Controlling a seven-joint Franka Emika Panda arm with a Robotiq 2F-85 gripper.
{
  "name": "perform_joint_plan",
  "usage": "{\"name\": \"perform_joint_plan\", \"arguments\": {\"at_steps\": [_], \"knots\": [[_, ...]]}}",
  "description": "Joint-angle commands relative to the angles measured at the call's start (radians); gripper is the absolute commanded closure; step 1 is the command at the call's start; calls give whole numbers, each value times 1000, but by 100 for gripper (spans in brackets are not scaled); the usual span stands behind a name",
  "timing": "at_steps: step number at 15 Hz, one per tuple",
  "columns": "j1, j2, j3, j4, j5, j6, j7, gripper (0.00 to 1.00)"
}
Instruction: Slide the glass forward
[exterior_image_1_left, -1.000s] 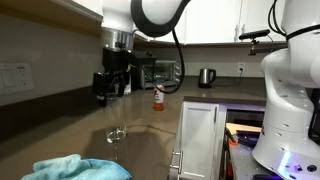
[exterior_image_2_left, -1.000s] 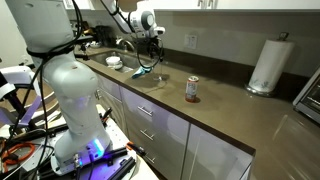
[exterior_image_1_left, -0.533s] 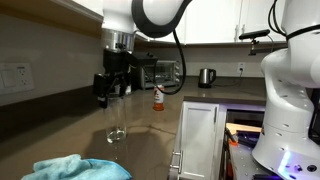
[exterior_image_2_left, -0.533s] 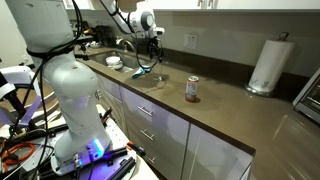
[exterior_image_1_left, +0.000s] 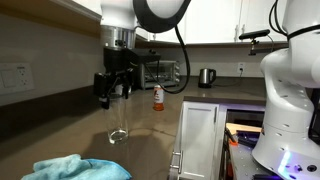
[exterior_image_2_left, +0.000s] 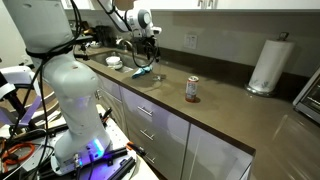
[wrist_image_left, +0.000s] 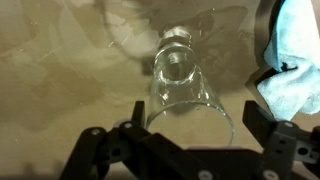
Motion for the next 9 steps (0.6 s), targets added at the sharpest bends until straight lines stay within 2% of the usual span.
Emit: {"name": "perform_joint_plan", "arguments": {"at_steps": [1,4,5,6,8,9], "knots": [[7,-30,7,-12,8,-32,33,0],[4,-30,6,-17,10,-23,33,0],[4,-30,5,-19,12,-19,29,5],[3,-30,5,-19,10,-18,31,5],[2,-31,3,-27,13,-6,27,0],[-2,-29,-2,-27,15,-2,19,1]]}}
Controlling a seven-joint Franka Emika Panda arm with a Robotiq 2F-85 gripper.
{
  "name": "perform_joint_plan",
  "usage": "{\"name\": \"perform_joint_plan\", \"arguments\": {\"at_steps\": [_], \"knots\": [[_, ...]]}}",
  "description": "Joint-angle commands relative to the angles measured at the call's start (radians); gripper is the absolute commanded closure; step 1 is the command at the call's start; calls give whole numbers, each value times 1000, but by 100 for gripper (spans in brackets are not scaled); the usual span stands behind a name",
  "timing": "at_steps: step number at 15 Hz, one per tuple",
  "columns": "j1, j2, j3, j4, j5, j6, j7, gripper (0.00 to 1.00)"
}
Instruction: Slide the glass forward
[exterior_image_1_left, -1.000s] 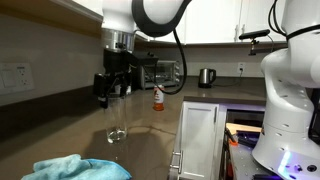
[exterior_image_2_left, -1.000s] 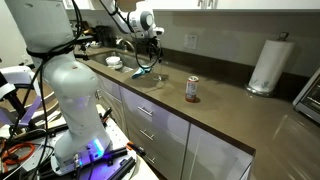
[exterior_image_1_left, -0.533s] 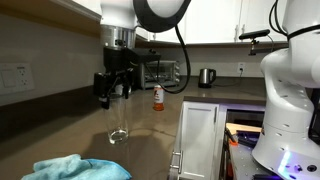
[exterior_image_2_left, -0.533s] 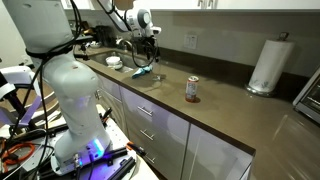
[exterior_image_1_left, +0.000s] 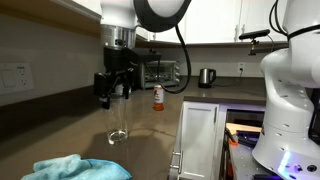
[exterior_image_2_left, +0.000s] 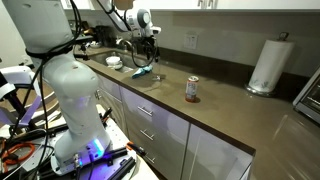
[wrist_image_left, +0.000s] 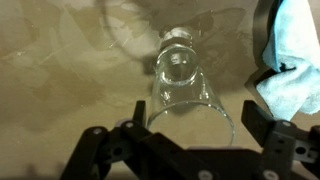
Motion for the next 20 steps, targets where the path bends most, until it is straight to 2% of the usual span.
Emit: {"name": "perform_joint_plan", "arguments": {"at_steps": [1,20], "knots": [[-4,-24,-7,-27,16,5,2,0],[2,-40,-7,-35,28,11,-9,0]]}}
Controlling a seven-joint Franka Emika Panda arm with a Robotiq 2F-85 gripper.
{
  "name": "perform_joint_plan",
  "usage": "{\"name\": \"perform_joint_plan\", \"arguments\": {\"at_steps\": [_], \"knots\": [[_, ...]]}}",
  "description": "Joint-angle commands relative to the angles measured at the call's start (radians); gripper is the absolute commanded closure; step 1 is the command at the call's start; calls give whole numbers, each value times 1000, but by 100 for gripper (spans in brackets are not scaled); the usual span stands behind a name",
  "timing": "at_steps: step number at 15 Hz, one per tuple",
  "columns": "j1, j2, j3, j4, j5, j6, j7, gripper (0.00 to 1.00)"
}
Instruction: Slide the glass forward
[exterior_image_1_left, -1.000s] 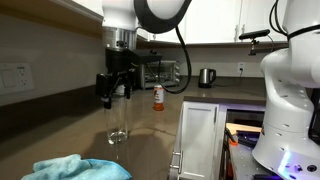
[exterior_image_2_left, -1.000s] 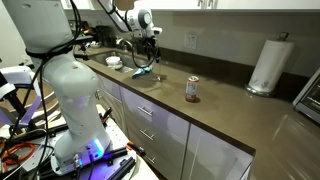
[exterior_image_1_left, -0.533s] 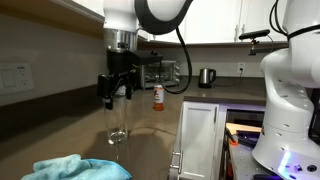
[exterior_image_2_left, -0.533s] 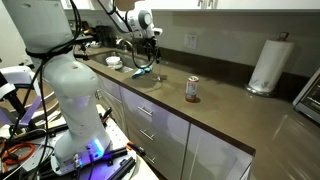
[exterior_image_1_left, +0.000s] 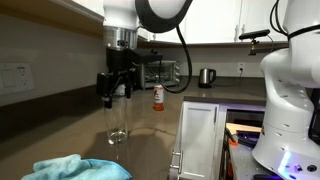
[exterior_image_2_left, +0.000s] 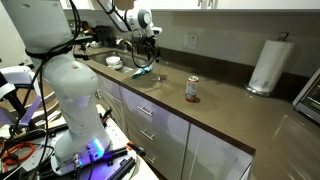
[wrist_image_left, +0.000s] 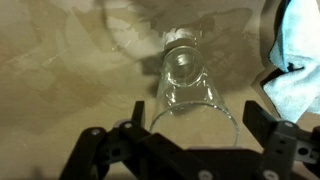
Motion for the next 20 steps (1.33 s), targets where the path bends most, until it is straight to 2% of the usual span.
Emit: {"name": "perform_joint_plan", "arguments": {"at_steps": [1,20], "knots": [[3,-32,8,-22,28,8,-8,0],[0,-36,12,-20,44,-24,4,0]]}}
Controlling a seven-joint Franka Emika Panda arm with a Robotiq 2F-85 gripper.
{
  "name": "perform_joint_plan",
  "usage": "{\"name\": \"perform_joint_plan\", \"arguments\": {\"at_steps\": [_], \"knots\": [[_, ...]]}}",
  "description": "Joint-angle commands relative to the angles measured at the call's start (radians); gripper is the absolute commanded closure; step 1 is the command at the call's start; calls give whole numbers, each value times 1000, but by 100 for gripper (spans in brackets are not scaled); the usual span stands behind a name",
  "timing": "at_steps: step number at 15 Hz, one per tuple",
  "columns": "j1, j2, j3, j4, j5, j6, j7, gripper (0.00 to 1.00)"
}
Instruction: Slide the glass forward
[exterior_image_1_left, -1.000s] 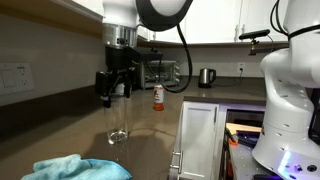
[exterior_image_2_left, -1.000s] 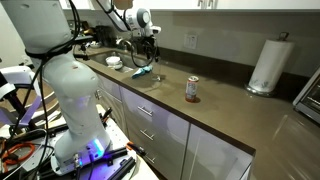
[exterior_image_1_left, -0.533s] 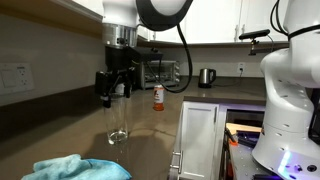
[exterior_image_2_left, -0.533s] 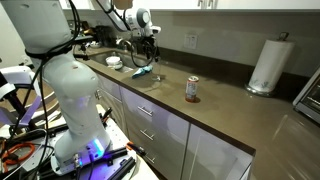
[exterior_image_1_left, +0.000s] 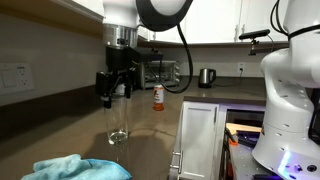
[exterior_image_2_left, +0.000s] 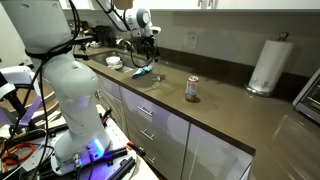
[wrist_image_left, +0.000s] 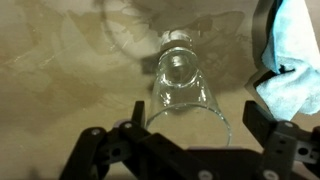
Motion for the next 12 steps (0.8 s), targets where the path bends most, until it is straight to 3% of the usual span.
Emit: {"name": "perform_joint_plan", "arguments": {"at_steps": [1,12], "knots": [[0,-29,1,-18,33,-23,4,0],[-2,-54,2,-45,37,-24,13,0]]}}
